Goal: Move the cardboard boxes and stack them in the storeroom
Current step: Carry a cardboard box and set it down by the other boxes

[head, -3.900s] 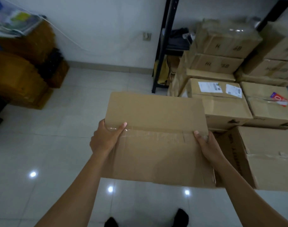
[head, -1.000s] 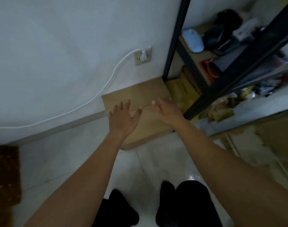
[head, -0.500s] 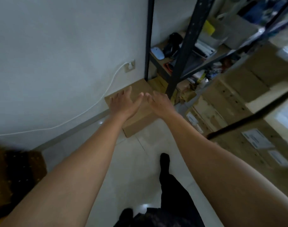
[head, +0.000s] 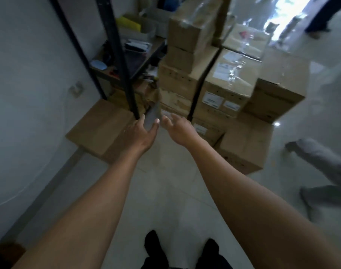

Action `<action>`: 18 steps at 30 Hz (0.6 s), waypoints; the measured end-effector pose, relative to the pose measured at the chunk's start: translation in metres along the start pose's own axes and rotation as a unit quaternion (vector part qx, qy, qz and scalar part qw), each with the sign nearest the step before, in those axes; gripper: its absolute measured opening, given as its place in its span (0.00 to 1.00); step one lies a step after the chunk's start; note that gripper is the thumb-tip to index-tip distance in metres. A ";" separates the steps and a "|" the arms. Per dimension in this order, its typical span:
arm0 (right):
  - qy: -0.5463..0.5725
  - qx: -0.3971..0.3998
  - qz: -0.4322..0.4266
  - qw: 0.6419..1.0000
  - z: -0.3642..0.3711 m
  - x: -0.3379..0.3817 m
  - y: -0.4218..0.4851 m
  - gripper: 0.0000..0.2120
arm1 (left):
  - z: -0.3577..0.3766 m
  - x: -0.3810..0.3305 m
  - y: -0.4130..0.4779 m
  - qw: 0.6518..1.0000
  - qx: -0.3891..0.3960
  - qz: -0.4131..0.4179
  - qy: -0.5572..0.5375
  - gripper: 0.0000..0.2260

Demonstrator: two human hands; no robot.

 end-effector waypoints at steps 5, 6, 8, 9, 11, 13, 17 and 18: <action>0.004 -0.044 0.045 0.998 -0.073 -0.109 -0.020 0.29 | 0.079 -0.080 -0.046 0.999 0.041 0.017 -0.026 0.38; 0.005 -0.048 0.050 0.998 -0.086 -0.132 -0.023 0.29 | 0.096 -0.097 -0.056 0.999 0.044 0.023 -0.021 0.36; 0.009 -0.052 0.057 0.997 -0.109 -0.177 -0.026 0.29 | 0.129 -0.133 -0.079 0.998 0.048 0.036 -0.010 0.34; 0.011 -0.052 0.060 0.997 -0.121 -0.198 -0.027 0.29 | 0.145 -0.150 -0.089 0.998 0.048 0.037 -0.011 0.34; 0.007 -0.052 0.057 0.997 -0.144 -0.238 -0.030 0.29 | 0.177 -0.181 -0.108 0.998 0.050 0.036 -0.015 0.34; 0.020 -0.060 0.059 0.996 -0.169 -0.275 -0.031 0.28 | 0.209 -0.209 -0.123 0.997 0.060 0.034 -0.019 0.34; 0.040 -0.070 0.079 0.994 -0.207 -0.337 -0.013 0.26 | 0.261 -0.257 -0.133 0.997 0.068 0.031 -0.018 0.34; 0.042 -0.073 0.078 0.993 -0.216 -0.349 -0.004 0.27 | 0.273 -0.269 -0.132 0.997 0.070 0.033 -0.018 0.34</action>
Point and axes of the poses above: each hand's wrist, its own y-axis towards the middle knuckle, its own z-axis out of the palm, x = y × z, the point moved 7 cm from there along y, towards the middle knuckle, and after that the axes turned 13 degrees about -x, right-handed, at the moved point
